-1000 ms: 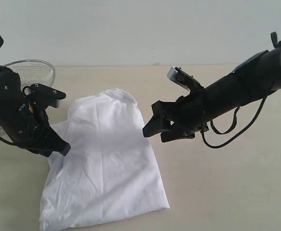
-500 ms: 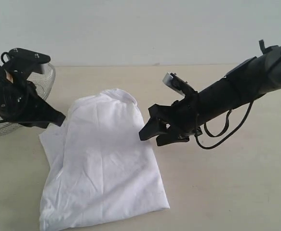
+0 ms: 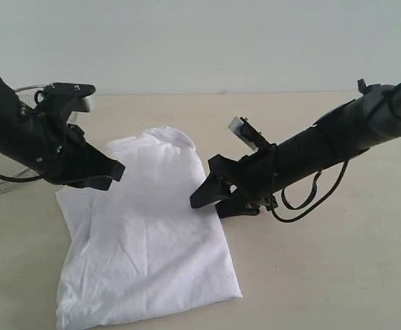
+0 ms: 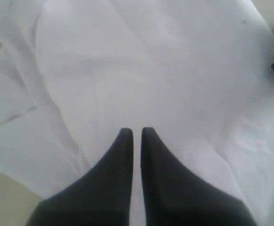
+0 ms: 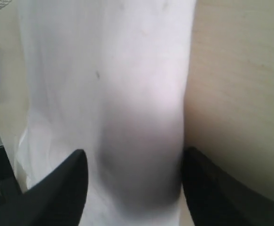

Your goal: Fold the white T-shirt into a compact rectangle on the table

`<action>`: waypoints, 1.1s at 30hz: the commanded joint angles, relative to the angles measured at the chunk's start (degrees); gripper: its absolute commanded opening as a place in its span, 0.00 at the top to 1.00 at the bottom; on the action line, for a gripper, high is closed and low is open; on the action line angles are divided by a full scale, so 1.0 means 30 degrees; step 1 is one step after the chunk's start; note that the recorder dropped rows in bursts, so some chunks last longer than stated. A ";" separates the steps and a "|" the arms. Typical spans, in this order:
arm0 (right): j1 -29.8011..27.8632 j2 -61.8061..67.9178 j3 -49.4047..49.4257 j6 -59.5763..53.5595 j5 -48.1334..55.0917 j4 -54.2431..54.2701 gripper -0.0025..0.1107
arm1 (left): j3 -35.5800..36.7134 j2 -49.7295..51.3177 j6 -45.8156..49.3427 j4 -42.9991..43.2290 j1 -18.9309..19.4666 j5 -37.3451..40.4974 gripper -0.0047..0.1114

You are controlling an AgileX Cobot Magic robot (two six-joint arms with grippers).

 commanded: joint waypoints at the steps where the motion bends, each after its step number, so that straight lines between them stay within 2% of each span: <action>1: 0.0037 0.0357 -0.0032 -0.0446 -0.0155 -0.0135 0.49 | -0.0038 0.1411 0.1284 -0.1390 -0.0017 -0.0869 0.92; 7: 0.0652 0.0357 -0.0032 -0.0642 -0.0440 0.0023 0.49 | -0.0038 0.2869 0.1372 -0.1390 -0.0017 -0.1174 0.92; 17: 0.1381 0.0357 -0.0032 -0.0842 -0.0995 0.0065 0.50 | -0.0075 0.2970 0.1487 -0.1390 -0.0017 -0.1306 0.92; 20: 0.1381 0.0357 -0.0032 -0.0842 -0.0995 0.0065 0.62 | -0.0075 0.2970 0.1639 -0.1415 -0.0017 -0.1269 0.92; 24: 0.1381 0.0357 -0.0032 -0.0842 -0.1099 0.0065 0.93 | -0.0075 0.2970 0.1678 -0.1415 -0.0017 -0.1226 0.92; 25: 0.1381 0.0357 -0.0032 -0.0842 -0.1193 0.0065 0.98 | -0.0075 0.2970 0.1727 -0.1415 -0.0017 -0.1226 0.92; 33: 0.0402 0.0242 -0.0457 -0.0507 -0.0943 0.0025 0.98 | -0.0075 0.1221 0.1768 -0.1415 0.0016 -0.0755 0.92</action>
